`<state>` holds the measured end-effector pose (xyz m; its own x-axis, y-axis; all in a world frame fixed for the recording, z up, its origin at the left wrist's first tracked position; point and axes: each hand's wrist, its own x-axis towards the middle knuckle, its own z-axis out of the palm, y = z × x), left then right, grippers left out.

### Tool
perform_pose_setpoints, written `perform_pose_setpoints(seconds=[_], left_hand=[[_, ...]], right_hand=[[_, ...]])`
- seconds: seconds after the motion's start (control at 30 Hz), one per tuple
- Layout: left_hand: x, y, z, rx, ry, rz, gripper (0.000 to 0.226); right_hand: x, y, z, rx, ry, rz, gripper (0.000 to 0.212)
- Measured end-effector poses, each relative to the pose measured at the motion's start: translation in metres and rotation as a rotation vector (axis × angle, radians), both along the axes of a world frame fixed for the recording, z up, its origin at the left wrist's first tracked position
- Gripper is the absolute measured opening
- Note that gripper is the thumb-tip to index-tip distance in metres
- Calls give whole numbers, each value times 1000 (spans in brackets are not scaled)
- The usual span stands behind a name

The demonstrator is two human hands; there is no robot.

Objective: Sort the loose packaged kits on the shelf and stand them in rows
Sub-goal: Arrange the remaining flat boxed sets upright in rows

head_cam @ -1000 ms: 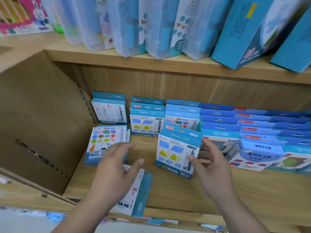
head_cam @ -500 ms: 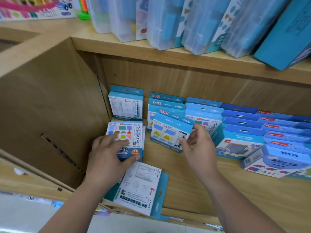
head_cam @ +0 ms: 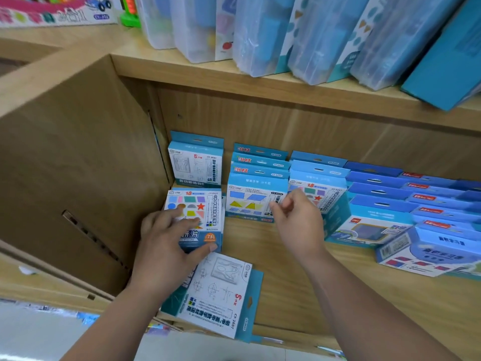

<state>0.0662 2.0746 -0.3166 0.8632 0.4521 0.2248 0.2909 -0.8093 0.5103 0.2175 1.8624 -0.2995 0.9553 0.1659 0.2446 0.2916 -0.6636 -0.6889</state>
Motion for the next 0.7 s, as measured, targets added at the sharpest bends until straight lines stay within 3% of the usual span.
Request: perform_pose_setpoints(seconds=[0.2,0.4,0.6,0.7], left_hand=[[-3,-8,5,-49,-2,67,83],[4,-22,20,-126,270,145,126],[12,-19,16,-20,347,189,130],[12,-15,17,-33,316,196,130]], right_hand=[[-16,-8,-8,120,50,109,18],[-38,-27,-40,110,149,234,40],[-42,-39,-49,109,190,352,53],[-40,-41,-49,160,191,347,43]])
